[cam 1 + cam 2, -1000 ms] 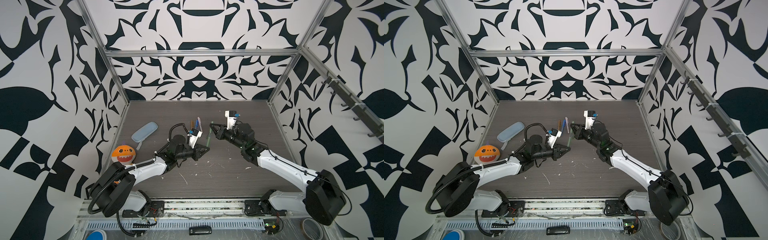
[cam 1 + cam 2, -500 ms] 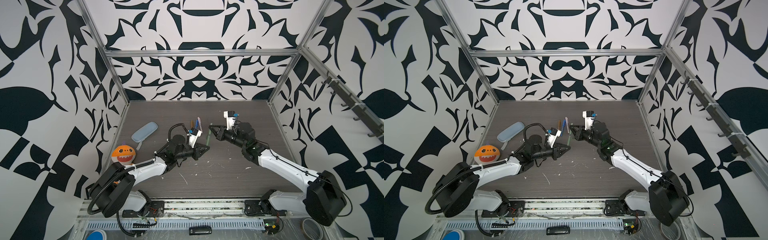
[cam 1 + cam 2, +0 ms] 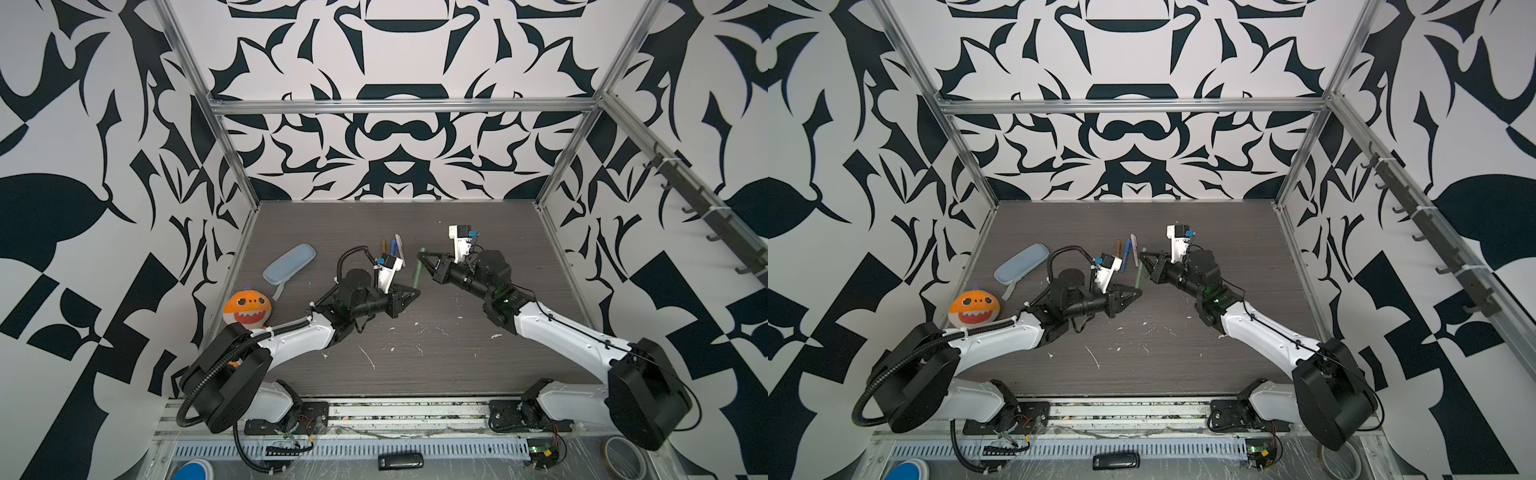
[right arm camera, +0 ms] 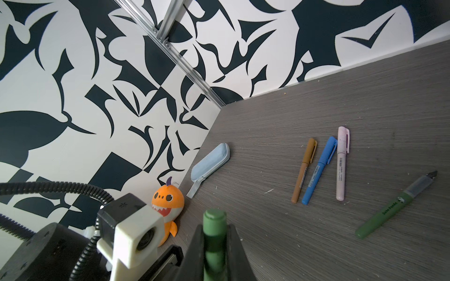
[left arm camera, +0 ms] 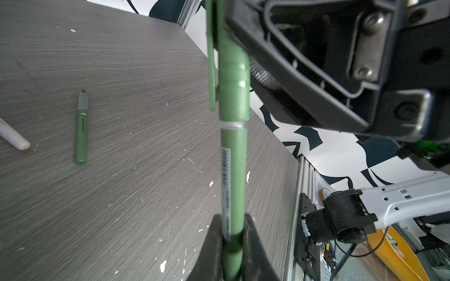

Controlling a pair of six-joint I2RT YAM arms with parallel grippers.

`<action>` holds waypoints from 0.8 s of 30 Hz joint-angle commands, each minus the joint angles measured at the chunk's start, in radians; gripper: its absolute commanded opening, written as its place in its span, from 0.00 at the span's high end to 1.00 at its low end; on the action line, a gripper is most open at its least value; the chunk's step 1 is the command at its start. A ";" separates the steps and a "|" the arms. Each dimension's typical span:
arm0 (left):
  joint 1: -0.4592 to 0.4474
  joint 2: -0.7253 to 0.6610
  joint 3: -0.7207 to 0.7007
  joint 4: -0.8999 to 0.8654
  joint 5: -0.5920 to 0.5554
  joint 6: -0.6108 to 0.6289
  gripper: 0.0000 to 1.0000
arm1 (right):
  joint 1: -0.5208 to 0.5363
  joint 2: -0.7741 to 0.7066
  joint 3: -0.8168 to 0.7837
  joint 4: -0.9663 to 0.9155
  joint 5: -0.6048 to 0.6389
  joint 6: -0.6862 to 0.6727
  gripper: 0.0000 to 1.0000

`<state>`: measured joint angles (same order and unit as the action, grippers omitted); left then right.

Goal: Insert pens into pen caps
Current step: Put on the pen cap to the pen.

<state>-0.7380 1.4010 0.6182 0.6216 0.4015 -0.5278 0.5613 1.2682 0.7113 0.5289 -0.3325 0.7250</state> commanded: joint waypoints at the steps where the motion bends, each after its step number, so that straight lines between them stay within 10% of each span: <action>1: 0.007 -0.002 0.083 0.103 -0.047 -0.002 1.00 | 0.018 -0.029 -0.016 -0.044 -0.038 -0.029 0.89; 12: 0.009 0.013 0.081 0.077 -0.044 0.069 1.00 | 0.017 -0.138 0.025 -0.190 -0.027 -0.075 0.66; 24: 0.009 -0.044 0.109 -0.178 -0.246 0.325 1.00 | 0.017 -0.172 0.276 -0.610 0.111 -0.168 0.68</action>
<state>-0.7322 1.3918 0.6888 0.5240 0.2436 -0.3061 0.5777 1.0931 0.8581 0.0422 -0.2840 0.6003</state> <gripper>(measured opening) 0.144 0.328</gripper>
